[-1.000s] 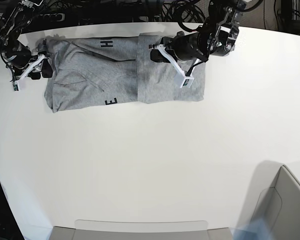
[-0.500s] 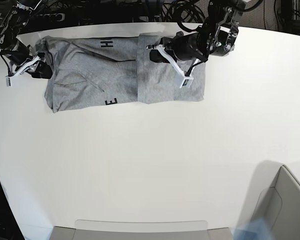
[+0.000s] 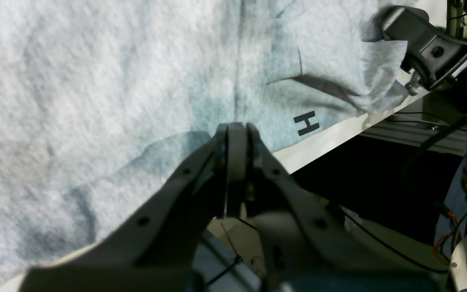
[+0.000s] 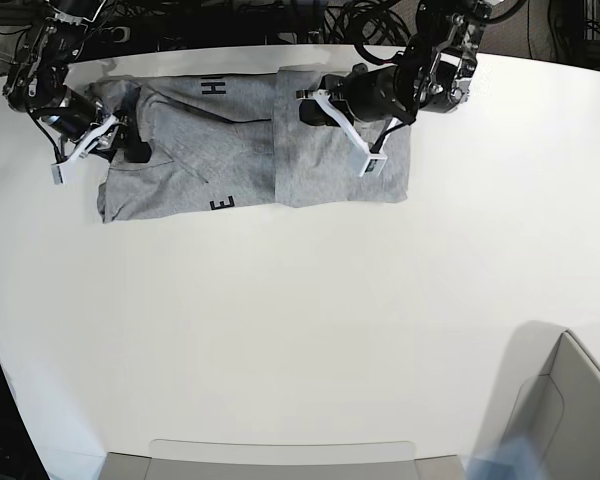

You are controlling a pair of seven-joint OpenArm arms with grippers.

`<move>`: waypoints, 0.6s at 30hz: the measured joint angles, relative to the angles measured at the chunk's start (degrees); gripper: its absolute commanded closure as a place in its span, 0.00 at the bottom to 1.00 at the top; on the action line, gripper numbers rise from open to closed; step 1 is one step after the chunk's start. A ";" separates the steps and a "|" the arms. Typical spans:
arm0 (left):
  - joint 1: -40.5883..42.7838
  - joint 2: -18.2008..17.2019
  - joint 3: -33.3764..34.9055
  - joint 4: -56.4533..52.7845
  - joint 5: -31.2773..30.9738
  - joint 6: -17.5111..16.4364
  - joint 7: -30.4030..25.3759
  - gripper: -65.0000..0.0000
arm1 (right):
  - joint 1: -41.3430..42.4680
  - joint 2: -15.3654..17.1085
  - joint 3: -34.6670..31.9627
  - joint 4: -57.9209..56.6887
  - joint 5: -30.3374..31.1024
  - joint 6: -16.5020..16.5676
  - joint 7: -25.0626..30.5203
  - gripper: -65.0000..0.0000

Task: Fold the T-shirt properly
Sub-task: 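Release the right gripper and lift the left gripper off the shirt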

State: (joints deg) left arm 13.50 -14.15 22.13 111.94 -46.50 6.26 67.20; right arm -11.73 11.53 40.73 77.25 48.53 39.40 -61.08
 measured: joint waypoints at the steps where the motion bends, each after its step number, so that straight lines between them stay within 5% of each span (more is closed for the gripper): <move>1: 0.00 0.02 0.00 0.00 0.02 -0.02 0.00 1.00 | 0.11 -0.02 -0.39 0.00 0.00 -0.02 0.00 0.55; 4: -0.04 -0.07 0.00 0.00 0.02 -0.02 -0.02 1.00 | 0.15 -0.50 -0.70 0.00 -0.11 0.00 0.09 0.66; 8: -0.02 -0.26 0.00 0.00 0.00 -0.02 -0.04 1.00 | 0.81 -1.20 -1.01 -0.17 -2.73 -0.02 -0.26 1.00; 15: 0.46 -0.28 -0.39 0.02 0.00 -0.02 -0.24 1.00 | 8.26 -1.70 -1.49 -0.68 -18.88 -0.83 3.58 1.00; 18: 0.46 -0.28 -0.39 0.07 -0.02 0.00 -0.42 1.00 | 12.20 -0.98 -1.51 -0.85 -28.70 -5.22 6.12 1.00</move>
State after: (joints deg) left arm 13.96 -14.44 21.74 112.01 -46.52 6.26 66.78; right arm 0.47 10.55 39.22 76.40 19.84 34.17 -54.96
